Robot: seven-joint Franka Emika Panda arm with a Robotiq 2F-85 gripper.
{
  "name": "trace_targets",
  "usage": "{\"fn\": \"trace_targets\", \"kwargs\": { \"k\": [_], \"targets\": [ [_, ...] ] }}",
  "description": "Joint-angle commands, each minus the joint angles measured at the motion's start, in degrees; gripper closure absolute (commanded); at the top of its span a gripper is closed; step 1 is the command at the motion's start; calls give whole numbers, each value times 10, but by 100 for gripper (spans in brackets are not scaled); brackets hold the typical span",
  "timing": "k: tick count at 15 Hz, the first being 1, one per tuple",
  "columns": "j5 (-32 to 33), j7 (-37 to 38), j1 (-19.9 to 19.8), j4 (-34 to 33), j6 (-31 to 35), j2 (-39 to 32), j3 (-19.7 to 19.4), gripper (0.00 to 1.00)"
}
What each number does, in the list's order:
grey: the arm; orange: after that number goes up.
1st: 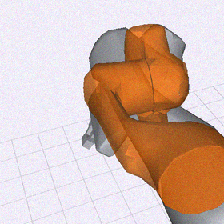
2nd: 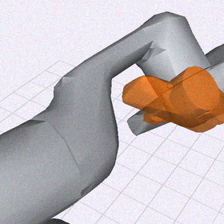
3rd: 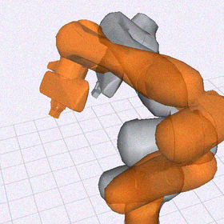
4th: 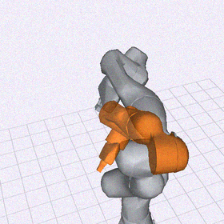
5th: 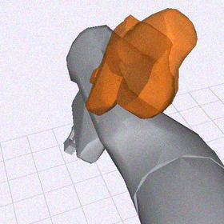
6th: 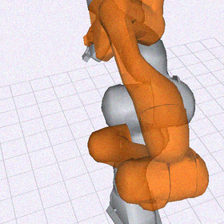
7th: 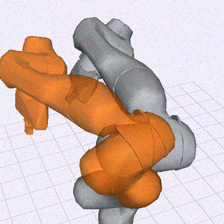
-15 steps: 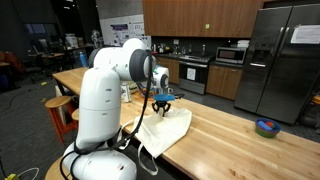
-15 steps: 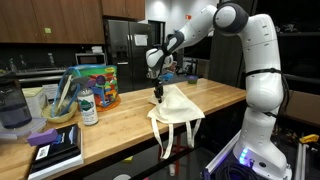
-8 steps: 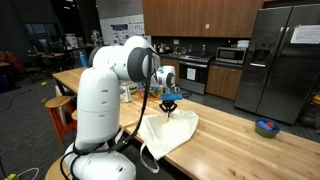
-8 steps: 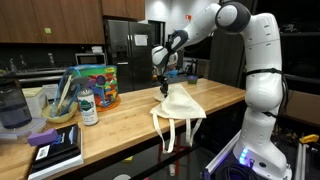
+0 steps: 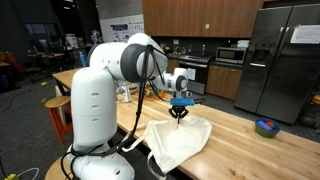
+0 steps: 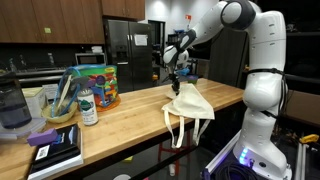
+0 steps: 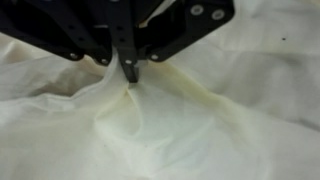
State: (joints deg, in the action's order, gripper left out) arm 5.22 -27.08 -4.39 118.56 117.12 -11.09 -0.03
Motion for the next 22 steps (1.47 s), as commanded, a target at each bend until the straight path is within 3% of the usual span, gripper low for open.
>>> {"fn": "trace_targets", "kwargs": {
  "k": [1, 6, 11, 22],
  "targets": [
    [3, -25, -24, 53, 5, 45, -24, 99],
    [17, -42, -49, 92, 5, 72, -59, 99],
    [27, -76, -32, 77, 1, 62, -48, 99],
    [32, -141, 44, -101, -46, -57, 32, 99]
  ]
}}
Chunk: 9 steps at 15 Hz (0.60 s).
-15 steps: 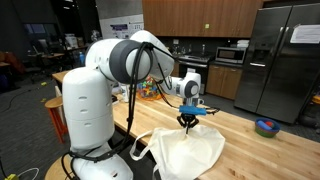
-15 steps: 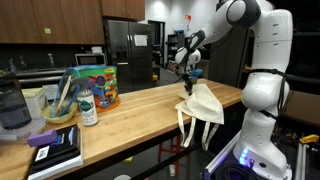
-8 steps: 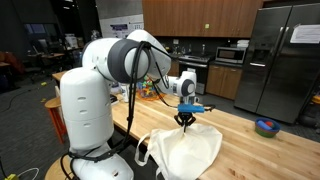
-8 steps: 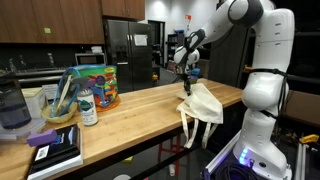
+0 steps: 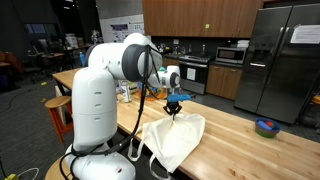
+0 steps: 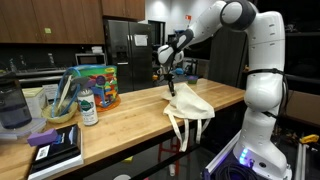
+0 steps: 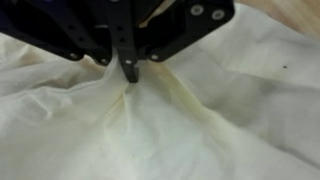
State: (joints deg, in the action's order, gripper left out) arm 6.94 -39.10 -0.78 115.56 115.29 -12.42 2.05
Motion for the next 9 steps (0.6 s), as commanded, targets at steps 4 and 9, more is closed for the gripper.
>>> {"fn": "trace_targets", "kwargs": {
  "k": [4, 9],
  "targets": [
    [15, -29, 12, -177, -59, -108, 22, 99],
    [12, -25, 1, -316, -119, -190, 15, 99]
  ]
}}
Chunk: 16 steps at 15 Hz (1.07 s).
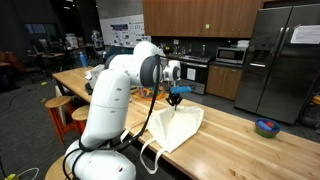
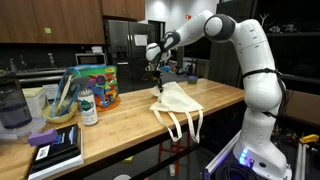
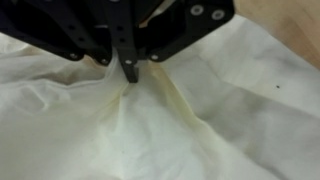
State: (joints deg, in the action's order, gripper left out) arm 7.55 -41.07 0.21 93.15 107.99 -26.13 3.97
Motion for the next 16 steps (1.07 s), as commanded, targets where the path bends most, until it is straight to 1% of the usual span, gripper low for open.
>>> {"fn": "trace_targets", "kwargs": {
  "k": [1, 4, 7, 13, 16],
  "targets": [
    [5, -4, -13, -111, -54, -65, -8, 99],
    [6, 0, -28, -152, -74, -88, -17, 99],
    [6, 4, -48, -164, -80, -92, -30, 99],
    [7, 9, -84, -131, -66, -61, -51, 99],
    [8, 16, -101, -100, -51, -35, -64, 99]
  ]
}}
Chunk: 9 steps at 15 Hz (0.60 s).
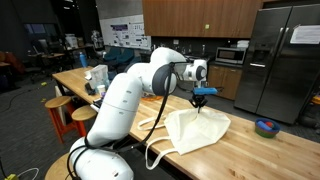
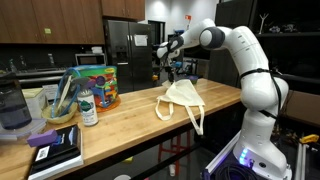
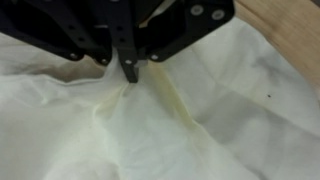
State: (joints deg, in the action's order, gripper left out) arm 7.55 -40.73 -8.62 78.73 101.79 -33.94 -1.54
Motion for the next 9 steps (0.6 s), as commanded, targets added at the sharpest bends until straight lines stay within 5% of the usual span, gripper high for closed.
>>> {"fn": "trace_targets", "kwargs": {
  "k": [1, 9],
  "targets": [
    [8, 16, -18, 57, 16, 53, -13, 99],
    [6, 42, -67, 254, 94, 177, -58, 99]
  ]
}}
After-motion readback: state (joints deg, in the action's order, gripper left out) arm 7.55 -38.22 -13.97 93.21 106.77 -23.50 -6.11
